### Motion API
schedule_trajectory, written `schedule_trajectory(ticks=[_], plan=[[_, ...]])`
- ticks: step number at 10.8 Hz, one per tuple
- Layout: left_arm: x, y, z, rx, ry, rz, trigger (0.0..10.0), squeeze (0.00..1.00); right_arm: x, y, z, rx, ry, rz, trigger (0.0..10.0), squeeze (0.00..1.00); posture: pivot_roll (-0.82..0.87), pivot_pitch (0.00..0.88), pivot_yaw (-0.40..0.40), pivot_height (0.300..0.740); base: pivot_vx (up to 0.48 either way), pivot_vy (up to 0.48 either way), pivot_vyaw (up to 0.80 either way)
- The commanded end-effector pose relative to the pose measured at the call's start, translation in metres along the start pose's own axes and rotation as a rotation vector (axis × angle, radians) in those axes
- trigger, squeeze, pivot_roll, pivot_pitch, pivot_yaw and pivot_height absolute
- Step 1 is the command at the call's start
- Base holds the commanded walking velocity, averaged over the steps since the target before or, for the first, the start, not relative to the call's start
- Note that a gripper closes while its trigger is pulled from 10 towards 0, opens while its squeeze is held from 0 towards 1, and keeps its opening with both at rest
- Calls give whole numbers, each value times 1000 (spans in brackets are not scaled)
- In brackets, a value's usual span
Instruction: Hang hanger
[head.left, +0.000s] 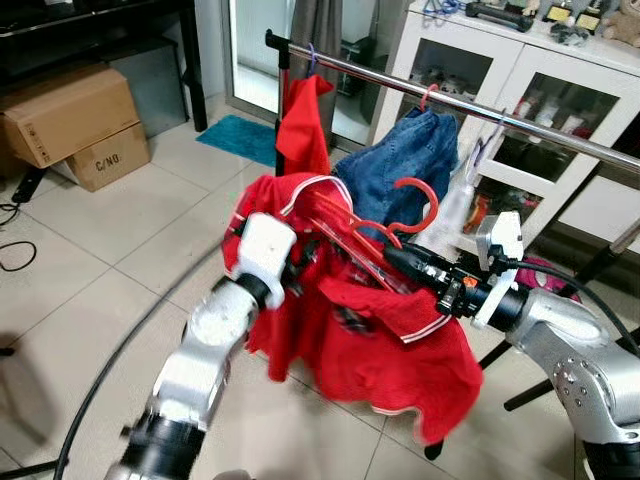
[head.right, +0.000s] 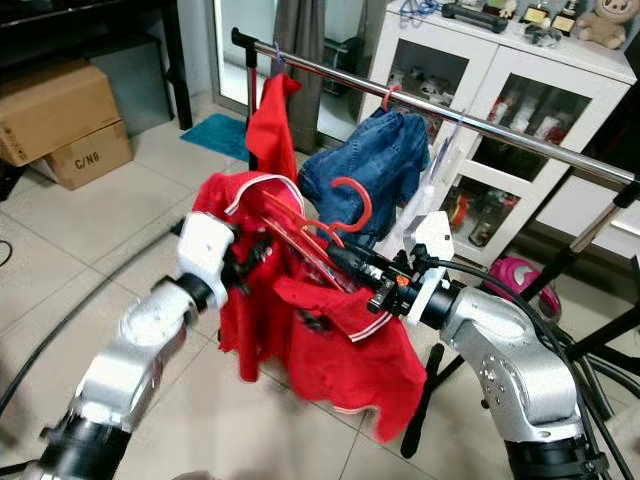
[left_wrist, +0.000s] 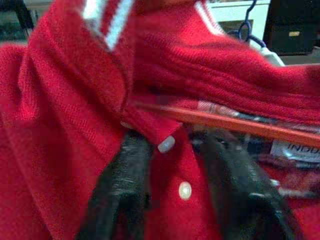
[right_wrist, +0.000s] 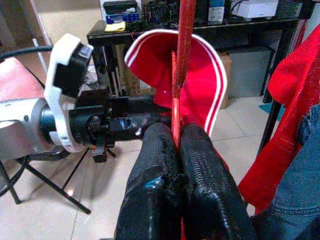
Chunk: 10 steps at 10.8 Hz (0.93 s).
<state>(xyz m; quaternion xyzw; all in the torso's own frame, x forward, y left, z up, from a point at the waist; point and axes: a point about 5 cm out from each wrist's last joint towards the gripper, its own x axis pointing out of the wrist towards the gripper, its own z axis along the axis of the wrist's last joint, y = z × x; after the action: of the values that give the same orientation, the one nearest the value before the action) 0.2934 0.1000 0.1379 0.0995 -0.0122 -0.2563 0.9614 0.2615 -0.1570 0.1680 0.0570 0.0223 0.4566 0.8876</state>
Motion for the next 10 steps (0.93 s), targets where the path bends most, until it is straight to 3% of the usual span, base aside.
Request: schedule_trajectory(ticks=[1, 2, 5, 7, 8, 9, 10], plan=[[-1, -2, 5, 39, -11, 6, 0, 0, -2, -4, 13, -34, -47, -7, 10000, 0, 84, 0, -106, 740, 0, 0, 0], [-2, -3, 14, 43, -52, 64, 0, 0, -2, -2, 12, -22, -50, 12, 10000, 0, 84, 0, -106, 740, 0, 0, 0], [-3, -14, 21, 29, -86, 68, 0, 0, -2, 0, 11, -16, -35, 49, 10000, 0, 80, 0, -109, 740, 0, 0, 0], [-6, -8, 19, -3, -70, 155, 0, 0, -1, -2, 11, -19, -32, 52, 10000, 0, 80, 0, -116, 740, 0, 0, 0], [-7, -1, 12, -82, -35, 214, 2941, 0, 0, -2, 12, -24, -27, 61, 10000, 0, 79, 0, -121, 740, 0, 0, 0], [-8, 1, 11, -96, -35, 231, 10000, 0, 0, -2, 12, -25, -26, 63, 10000, 0, 79, 0, -121, 740, 0, 0, 0], [-9, 1, 13, -120, -49, 229, 10000, 643, 0, -2, 13, -26, -25, 67, 10000, 0, 79, 0, -124, 740, 0, 0, 0]])
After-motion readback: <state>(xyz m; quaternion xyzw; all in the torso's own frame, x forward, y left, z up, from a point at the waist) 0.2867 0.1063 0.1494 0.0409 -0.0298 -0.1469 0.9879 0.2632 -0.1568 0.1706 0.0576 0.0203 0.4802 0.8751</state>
